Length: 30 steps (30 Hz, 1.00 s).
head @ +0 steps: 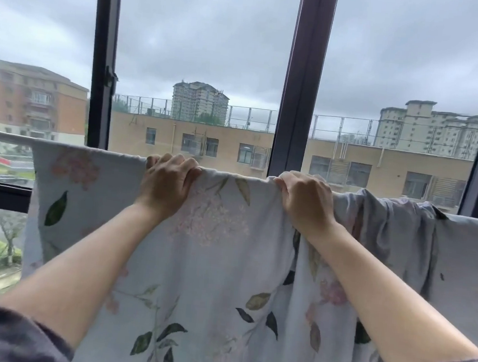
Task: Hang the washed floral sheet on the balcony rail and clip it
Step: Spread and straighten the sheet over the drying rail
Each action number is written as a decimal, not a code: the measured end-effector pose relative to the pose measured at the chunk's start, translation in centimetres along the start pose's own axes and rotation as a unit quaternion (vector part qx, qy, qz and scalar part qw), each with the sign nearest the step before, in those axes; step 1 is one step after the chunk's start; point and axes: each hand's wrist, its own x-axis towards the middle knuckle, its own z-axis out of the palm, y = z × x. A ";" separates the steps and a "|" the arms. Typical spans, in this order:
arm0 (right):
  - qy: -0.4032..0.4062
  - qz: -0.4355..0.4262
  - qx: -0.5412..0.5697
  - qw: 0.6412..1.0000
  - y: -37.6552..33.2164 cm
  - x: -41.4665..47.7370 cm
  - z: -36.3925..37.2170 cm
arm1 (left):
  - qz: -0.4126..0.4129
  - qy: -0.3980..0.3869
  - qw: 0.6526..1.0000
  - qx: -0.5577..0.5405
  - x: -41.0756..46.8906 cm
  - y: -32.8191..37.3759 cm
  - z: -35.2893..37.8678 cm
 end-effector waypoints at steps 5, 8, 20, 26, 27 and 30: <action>-0.040 -0.033 0.003 0.999 -5.7 2.1 2.2 | 0.002 -0.035 0.999 -0.019 0.2 0.1 -0.3; -0.024 -0.023 -0.007 0.999 -8.9 2.8 3.5 | 0.016 -0.055 0.998 -0.023 0.1 -0.9 -1.2; 0.073 0.038 -0.077 0.994 -13.4 4.1 7.2 | -0.045 -0.100 0.993 0.053 -1.2 -14.3 -4.6; 0.091 0.062 -0.075 0.991 -21.9 6.3 9.9 | 0.009 -0.076 0.997 -0.025 -1.3 -15.6 -4.3; 0.082 0.066 -0.066 0.992 -22.6 6.6 10.0 | 0.017 -0.070 0.997 -0.027 -1.2 -15.7 -4.2; 0.075 0.063 -0.057 0.994 -23.7 6.6 10.3 | 0.036 -0.048 0.997 -0.041 -1.5 -17.0 -4.4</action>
